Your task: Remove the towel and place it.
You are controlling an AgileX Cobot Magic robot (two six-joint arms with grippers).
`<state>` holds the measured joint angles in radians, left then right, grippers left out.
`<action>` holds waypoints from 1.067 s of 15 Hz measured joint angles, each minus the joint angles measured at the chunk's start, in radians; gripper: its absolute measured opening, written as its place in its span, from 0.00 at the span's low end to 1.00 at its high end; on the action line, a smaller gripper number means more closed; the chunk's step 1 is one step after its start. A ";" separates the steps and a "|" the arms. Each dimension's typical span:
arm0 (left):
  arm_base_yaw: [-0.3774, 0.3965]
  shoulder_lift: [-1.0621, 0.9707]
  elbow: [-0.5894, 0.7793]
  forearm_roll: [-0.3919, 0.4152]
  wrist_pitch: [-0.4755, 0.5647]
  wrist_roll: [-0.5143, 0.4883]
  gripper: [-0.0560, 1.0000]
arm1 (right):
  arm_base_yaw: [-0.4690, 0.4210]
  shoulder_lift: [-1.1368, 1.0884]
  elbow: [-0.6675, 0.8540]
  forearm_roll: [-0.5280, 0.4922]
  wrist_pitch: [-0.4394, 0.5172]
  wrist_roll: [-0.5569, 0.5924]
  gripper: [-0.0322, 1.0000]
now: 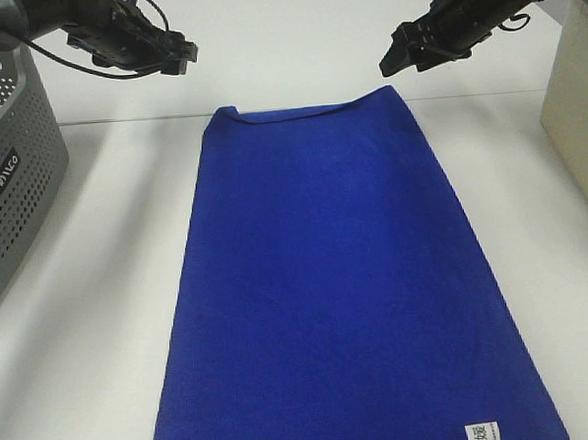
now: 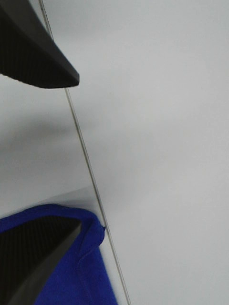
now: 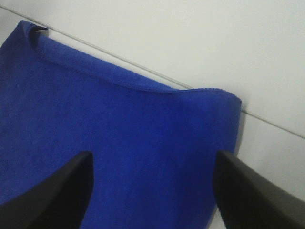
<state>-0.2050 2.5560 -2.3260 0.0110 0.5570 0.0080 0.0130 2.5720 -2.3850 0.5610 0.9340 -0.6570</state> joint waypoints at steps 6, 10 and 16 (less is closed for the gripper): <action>0.001 -0.095 0.000 0.002 0.248 -0.034 0.71 | 0.000 -0.117 0.000 -0.124 0.227 0.127 0.71; 0.001 -0.209 0.000 0.005 0.559 -0.049 0.71 | 0.000 -0.235 0.000 -0.198 0.278 0.292 0.71; 0.010 -0.330 0.000 0.004 0.656 -0.093 0.71 | -0.002 -0.437 0.000 -0.378 0.282 0.436 0.71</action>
<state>-0.1950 2.2260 -2.3260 0.0150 1.2130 -0.0850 0.0110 2.1350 -2.3850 0.1830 1.2160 -0.2210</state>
